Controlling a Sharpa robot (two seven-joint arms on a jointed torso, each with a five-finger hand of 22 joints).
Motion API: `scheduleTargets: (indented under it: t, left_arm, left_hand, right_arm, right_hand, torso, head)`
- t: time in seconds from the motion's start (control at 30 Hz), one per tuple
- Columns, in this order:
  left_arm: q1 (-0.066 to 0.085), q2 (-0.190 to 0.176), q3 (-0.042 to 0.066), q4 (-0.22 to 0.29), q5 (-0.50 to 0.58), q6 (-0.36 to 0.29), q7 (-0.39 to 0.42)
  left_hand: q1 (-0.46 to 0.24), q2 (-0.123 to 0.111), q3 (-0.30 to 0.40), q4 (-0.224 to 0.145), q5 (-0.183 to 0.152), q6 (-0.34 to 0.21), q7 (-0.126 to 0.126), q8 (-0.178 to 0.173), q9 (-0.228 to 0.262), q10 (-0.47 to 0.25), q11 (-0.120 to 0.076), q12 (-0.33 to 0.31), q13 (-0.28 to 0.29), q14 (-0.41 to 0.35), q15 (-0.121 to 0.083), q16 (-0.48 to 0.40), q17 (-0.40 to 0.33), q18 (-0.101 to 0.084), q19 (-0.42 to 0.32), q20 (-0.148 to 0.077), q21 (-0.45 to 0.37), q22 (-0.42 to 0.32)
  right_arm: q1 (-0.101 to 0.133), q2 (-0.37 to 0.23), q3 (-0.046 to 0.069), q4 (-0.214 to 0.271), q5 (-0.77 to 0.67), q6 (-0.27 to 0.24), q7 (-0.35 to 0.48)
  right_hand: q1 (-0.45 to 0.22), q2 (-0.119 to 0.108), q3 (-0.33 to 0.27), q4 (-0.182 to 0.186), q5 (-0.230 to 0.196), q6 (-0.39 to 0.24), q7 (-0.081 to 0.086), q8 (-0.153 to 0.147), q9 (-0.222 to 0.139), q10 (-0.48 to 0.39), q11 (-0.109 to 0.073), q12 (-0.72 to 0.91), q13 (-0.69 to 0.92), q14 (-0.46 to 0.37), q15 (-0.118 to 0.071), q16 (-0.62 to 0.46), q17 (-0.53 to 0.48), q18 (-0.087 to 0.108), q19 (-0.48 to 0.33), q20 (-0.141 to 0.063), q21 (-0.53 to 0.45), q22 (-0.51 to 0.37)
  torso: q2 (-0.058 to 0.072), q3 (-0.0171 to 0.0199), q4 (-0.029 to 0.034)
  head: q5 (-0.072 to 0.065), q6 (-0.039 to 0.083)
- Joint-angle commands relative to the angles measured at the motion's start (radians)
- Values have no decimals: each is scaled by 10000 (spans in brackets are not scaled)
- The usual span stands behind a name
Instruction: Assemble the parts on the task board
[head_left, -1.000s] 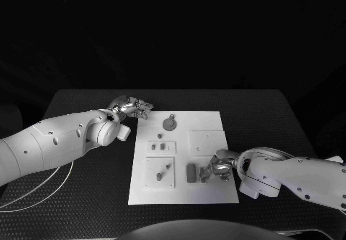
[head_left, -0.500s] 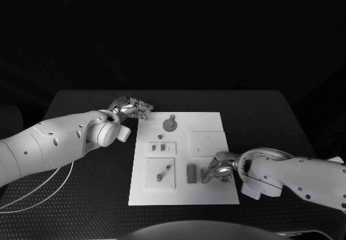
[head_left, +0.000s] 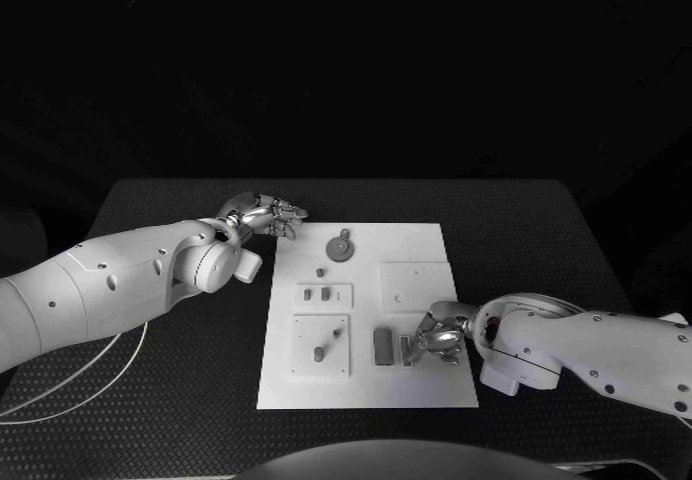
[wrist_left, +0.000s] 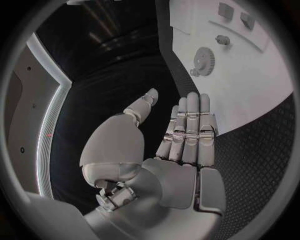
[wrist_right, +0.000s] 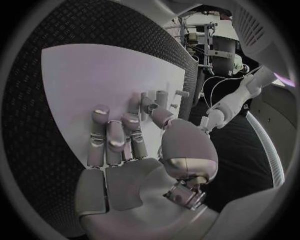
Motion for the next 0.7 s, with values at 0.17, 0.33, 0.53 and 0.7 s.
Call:
scheduleTargets:
  t: [0.17, 0.33, 0.53, 0.7]
  left_arm:
    - [9, 9, 5, 32, -36, 119, 41]
    - [9, 10, 5, 31, -36, 122, 32]
    - [9, 26, 4, 6, -36, 130, 68]
    - [9, 4, 4, 5, -29, 175, 374]
  left_hand:
    - [-70, -6, -8, 62, 10, -45, 5, -58, -10, -73, 4, -58, 18, 72, 18, -70, 18, -11, 6, -26, 60, 11]
    - [-71, -8, -8, 63, 10, -47, 6, -58, -10, -75, 5, -58, 20, 73, 18, -71, 20, -10, 6, -26, 59, 13]
    - [-72, -10, -8, 65, 10, -49, 7, -60, -10, -77, 5, -58, 21, 73, 18, -73, 23, -10, 5, -26, 59, 15]
    - [-74, -14, -9, 66, 10, -50, 8, -59, -10, -79, 6, -58, 23, 73, 19, -74, 25, -10, 4, -25, 58, 17]
  right_arm:
    - [-103, 91, -48, -61, -28, 124, 48]
    - [-103, 55, -47, -45, -28, 97, 99]
    - [-101, -43, -45, -45, 135, 93, 274]
    - [50, -251, -42, -39, 420, 313, 475]
  right_hand:
    - [39, 175, -16, -97, 39, 92, -1, 62, -12, 84, -21, -21, 8, 116, 7, -19, 82, 150, -38, -56, 23, 163]
    - [37, 168, -30, -101, 38, 92, -2, 63, -13, 90, -23, -22, 8, 112, 7, -19, 68, 150, -38, -56, 25, 164]
    - [-176, -106, -167, -21, 38, 73, 15, 44, -34, 88, -7, -49, 1, 65, 7, -40, -24, 150, -42, -36, 15, 155]
    - [-838, -1151, -298, 434, 27, -130, 100, -87, -111, -106, 73, -149, -3, -264, 21, -143, -427, 149, -144, 25, -97, 105]
  torso:
    - [-2, 0, -7]
    - [-3, 2, -8]
    - [-6, -3, -4]
    - [-16, -3, -9]
  head:
    - [0, 18]
    - [7, 24]
    - [6, 77]
    - [-7, 175]
